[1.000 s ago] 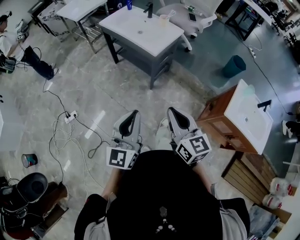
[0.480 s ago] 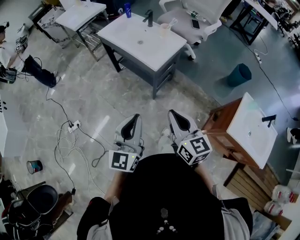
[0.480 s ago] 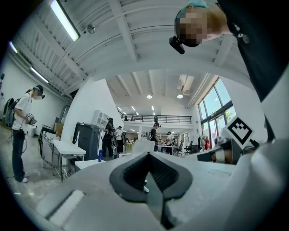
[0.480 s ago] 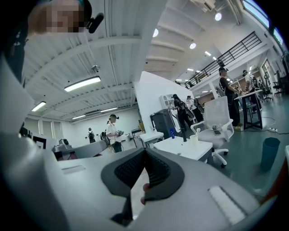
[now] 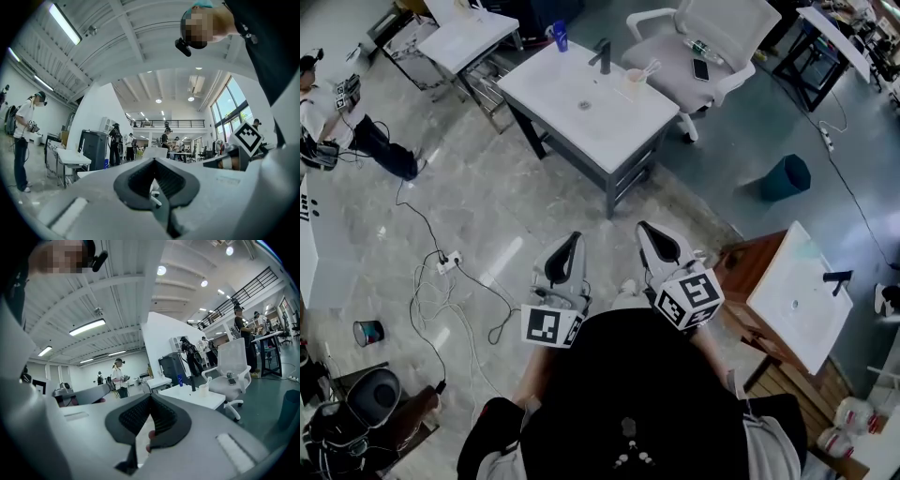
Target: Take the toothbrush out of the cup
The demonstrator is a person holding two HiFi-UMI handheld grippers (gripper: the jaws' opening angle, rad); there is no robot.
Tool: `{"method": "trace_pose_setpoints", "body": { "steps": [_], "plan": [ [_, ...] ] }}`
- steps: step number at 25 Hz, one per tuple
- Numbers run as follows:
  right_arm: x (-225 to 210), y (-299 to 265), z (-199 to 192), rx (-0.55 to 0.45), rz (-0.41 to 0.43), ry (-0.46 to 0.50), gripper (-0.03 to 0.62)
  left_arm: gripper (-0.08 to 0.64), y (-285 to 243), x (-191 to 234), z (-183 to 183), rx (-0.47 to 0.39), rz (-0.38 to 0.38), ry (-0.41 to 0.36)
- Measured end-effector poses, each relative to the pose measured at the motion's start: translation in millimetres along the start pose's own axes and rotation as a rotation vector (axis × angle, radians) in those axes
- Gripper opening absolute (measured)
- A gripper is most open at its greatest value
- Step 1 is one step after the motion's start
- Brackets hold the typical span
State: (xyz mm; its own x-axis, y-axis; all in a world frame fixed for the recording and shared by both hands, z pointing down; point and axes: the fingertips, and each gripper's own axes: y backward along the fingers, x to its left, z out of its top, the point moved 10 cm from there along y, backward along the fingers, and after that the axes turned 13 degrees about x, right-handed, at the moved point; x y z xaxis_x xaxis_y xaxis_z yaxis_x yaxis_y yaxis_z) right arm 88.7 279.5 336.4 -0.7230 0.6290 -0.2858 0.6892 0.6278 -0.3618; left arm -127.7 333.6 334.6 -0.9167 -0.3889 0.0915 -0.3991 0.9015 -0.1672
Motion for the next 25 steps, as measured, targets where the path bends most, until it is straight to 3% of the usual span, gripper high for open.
{"method": "trace_pose_setpoints", "body": {
  "steps": [13, 25],
  "plan": [
    [-72.8, -8.7, 25.8, -0.029, 0.005, 0.000, 0.002, 0.002, -79.6, -16.0, 13.0, -0.026, -0.010, -0.031],
    [-106.9, -9.0, 27.1, -0.026, -0.032, -0.041, 0.002, 0.002, -115.9, -23.7, 13.5, 0.006, -0.039, -0.042]
  ]
}}
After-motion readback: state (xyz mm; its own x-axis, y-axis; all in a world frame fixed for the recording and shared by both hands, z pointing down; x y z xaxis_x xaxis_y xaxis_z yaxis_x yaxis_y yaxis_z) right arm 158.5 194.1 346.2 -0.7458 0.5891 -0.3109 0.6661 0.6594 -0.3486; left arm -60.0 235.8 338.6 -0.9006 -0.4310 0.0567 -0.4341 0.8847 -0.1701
